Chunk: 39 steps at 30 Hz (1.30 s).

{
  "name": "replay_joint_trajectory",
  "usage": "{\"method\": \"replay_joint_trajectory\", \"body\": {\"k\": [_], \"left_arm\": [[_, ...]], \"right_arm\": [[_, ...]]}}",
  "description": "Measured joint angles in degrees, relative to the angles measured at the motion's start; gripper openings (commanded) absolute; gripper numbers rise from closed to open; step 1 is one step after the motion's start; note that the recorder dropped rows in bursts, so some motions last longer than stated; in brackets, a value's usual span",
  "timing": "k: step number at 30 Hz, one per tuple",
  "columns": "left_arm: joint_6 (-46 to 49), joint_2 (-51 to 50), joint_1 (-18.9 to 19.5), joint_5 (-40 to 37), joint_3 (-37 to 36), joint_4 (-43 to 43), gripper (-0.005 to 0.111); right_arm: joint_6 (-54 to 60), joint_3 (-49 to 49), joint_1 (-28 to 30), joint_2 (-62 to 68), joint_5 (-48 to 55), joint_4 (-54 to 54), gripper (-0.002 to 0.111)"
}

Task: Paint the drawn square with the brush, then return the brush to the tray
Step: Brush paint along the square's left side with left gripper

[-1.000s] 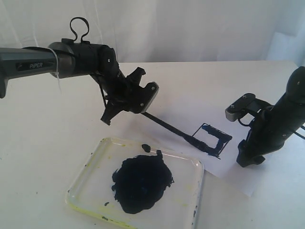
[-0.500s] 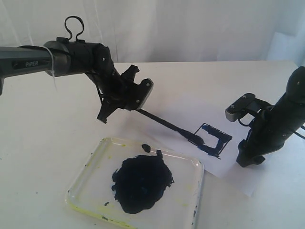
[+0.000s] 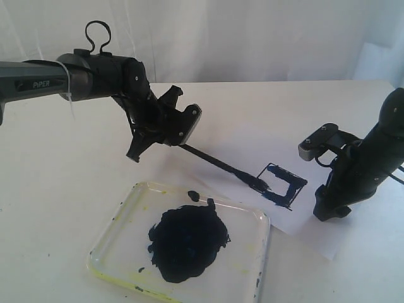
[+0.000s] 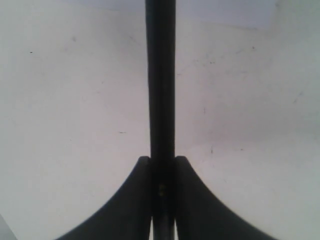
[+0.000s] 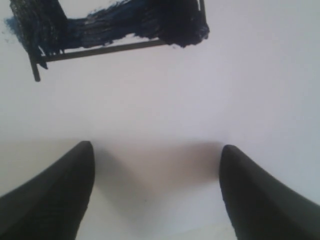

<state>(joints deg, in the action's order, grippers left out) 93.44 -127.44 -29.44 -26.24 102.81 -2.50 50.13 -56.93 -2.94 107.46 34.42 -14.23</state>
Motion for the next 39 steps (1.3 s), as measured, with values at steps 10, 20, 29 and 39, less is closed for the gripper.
{"method": "replay_joint_trajectory", "body": {"k": [10,20,29,39], "left_arm": [[-0.13,0.0,0.08,0.0,0.0,0.79,0.0],[-1.36,0.0,0.55,-0.33,0.0,1.45,0.0],[-1.55,0.0,0.28,-0.71,0.0,1.31,0.0],[-1.68,0.0,-2.2,-0.35,0.0,1.54,0.0]], "right_arm": [[0.0,0.0,0.0,0.0,0.0,0.0,0.066],[0.0,0.0,0.0,0.0,0.0,0.0,0.066],[0.0,0.0,0.0,0.0,0.0,0.0,0.066],[0.0,0.0,0.0,0.0,0.0,0.0,0.066]]}}
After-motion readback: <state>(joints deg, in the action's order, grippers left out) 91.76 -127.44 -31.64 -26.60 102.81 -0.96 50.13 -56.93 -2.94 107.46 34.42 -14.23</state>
